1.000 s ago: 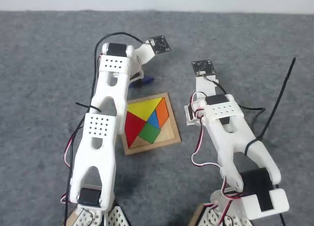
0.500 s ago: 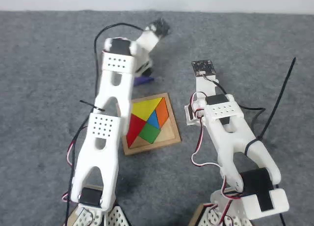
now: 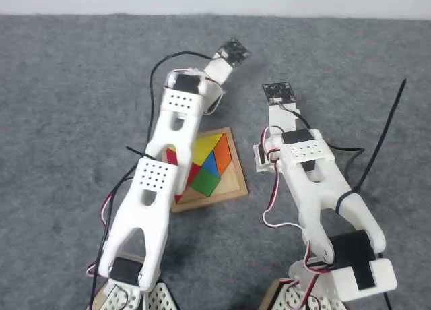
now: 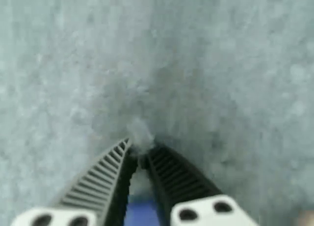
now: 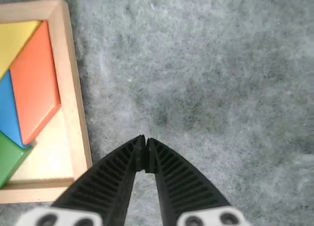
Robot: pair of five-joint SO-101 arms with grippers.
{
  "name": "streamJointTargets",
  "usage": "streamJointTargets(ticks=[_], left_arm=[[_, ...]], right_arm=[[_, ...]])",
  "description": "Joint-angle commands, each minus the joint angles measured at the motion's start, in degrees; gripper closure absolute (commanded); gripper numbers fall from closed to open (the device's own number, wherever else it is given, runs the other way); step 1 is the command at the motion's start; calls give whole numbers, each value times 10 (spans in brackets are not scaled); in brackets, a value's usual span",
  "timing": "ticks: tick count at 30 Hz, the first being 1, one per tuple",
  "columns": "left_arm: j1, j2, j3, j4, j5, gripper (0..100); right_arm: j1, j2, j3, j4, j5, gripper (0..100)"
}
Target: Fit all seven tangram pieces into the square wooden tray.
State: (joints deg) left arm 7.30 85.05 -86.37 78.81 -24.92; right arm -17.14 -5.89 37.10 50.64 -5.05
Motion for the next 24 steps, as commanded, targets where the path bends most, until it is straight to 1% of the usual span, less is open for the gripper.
streamJointTargets(ticks=[1, 3, 7, 12, 15, 18, 22, 24], left_arm=[[-39, -27, -27, 167, 11, 988], [-39, -33, -39, 222, 11, 988], [-59, -40, -36, 218, 16, 988], [-92, -42, -36, 220, 88, 988], [-116, -66, -15, 221, 95, 988], [-133, -121, 73, 221, 95, 988], [-133, -224, 273, 220, 91, 988], [-131, -278, 357, 217, 73, 988]], right_arm=[[-5, -4, -4, -6, 6, 989], [-5, -3, -4, -6, 6, 989], [-5, -3, -4, -6, 7, 989], [-4, -3, -4, -7, 8, 989], [-3, -3, -4, -7, 8, 989], [-3, -3, -4, -7, 8, 989], [-3, -3, -4, -7, 8, 989], [-2, -3, -3, -15, 9, 989]])
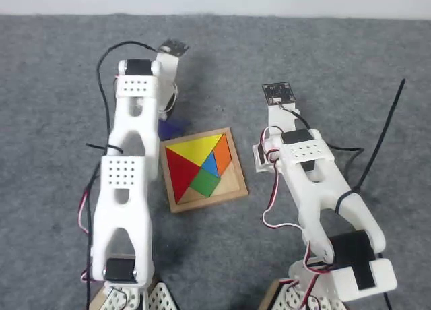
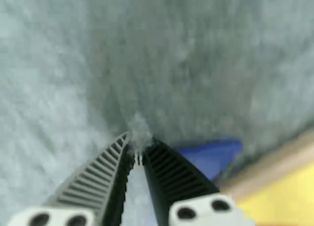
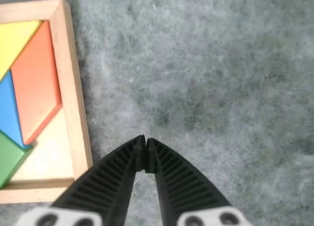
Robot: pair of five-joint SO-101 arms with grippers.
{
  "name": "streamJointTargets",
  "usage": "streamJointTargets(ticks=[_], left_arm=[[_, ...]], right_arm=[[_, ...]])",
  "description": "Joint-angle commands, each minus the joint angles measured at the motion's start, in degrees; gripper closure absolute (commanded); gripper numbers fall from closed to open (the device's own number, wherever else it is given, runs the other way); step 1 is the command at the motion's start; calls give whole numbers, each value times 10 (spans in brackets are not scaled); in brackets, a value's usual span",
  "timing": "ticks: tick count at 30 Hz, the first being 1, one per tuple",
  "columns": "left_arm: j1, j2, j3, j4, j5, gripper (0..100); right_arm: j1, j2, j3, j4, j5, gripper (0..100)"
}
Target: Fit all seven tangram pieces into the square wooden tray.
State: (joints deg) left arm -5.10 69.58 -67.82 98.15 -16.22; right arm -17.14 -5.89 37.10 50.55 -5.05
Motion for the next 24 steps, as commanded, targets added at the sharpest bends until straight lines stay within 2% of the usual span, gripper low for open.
streamJointTargets(ticks=[1, 10, 17, 24], left_arm=[[-8, -145, 204, 22, -29, 988], [-59, -230, 349, 21, -105, 988], [-133, -231, 375, 22, -149, 988], [-156, -311, 403, 25, -273, 989]], right_arm=[[-2, -3, 3, -20, 9, 989], [-2, -3, 13, -37, 9, 989], [-2, -3, 13, -37, 9, 989], [-2, -3, 13, -37, 10, 989]])
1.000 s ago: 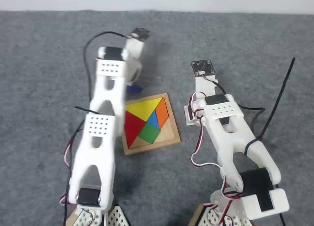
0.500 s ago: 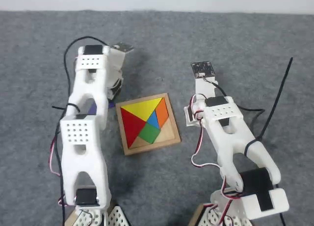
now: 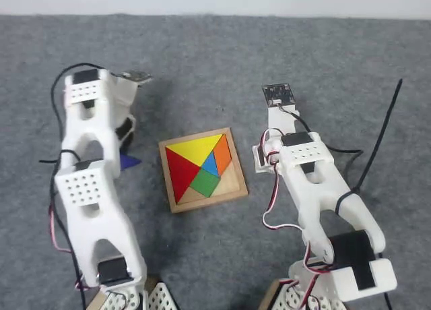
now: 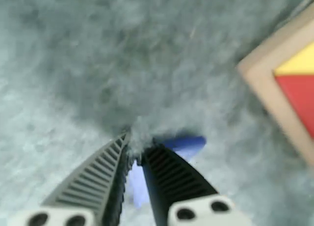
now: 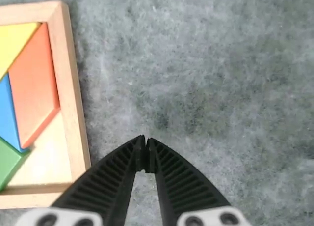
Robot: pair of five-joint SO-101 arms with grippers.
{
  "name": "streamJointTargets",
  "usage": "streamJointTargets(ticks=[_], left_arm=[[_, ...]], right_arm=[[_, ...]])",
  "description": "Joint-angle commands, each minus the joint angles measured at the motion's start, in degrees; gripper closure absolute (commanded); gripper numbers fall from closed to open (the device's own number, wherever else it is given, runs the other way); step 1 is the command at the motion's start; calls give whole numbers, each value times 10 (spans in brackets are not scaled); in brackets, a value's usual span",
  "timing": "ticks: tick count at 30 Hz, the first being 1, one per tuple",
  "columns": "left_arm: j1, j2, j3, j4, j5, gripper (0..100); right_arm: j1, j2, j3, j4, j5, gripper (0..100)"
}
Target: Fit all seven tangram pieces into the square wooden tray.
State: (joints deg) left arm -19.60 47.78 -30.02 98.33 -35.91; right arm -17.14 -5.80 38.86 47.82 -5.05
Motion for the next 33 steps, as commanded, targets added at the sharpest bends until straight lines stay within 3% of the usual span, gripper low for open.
streamJointTargets(ticks=[1, 7, 12, 17, 19, 26, 33], left_arm=[[-11, -121, 44, 24, -101, 988], [-11, -318, 215, 23, -292, 988], [-55, -427, 364, -6, -583, 987], [-70, -409, 407, -141, -557, 956], [-65, -375, 401, -149, -537, 919], [-32, -278, 293, -38, -470, 885], [-32, -227, 220, -20, -427, 883]], right_arm=[[-2, -4, -4, -10, 10, 989], [-2, -4, -4, -10, 10, 989], [-3, -4, -4, -9, 10, 989], [-4, -4, -3, -9, 10, 989], [-4, -4, -3, -10, 10, 989], [-4, -4, -3, -11, 10, 989], [-4, -3, -3, -11, 10, 989]])
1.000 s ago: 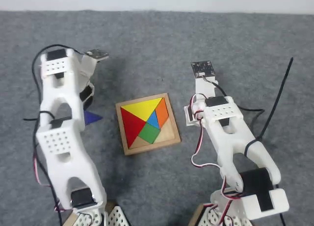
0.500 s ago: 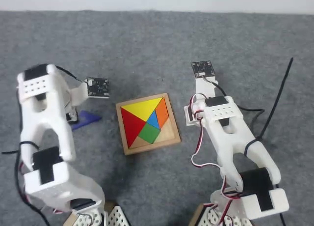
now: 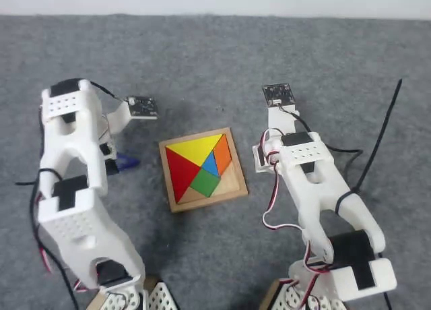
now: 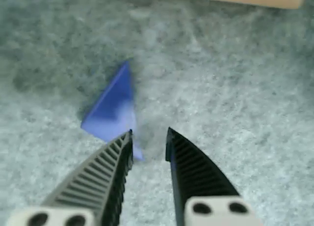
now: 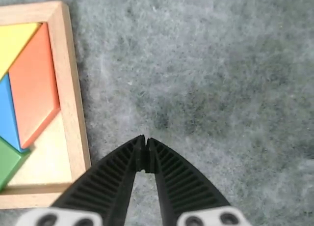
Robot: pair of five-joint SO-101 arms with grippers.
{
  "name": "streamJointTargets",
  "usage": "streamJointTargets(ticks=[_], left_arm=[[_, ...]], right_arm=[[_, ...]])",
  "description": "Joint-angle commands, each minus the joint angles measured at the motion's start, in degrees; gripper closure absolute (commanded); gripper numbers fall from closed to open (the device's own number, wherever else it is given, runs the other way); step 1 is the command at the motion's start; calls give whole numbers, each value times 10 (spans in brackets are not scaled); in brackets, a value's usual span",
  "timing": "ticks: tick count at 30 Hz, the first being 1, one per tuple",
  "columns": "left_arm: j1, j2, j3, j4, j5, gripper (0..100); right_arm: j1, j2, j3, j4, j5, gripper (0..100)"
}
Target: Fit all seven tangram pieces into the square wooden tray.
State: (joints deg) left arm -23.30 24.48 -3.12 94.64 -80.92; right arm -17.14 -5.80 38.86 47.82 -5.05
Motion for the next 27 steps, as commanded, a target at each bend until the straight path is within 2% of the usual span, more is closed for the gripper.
streamJointTargets(ticks=[1, 6, 19, 27], left_arm=[[5, 11, -54, 17, 24, 882], [4, 34, -73, -4, 20, 811], [-3, 113, -135, -11, 7, 808], [-5, 150, -145, -45, 11, 807]], right_arm=[[-4, -3, -3, -11, 10, 989], [-4, -3, -3, -15, 10, 989], [-4, 18, -4, -30, 10, 989], [-5, 18, -4, -31, 10, 989]])
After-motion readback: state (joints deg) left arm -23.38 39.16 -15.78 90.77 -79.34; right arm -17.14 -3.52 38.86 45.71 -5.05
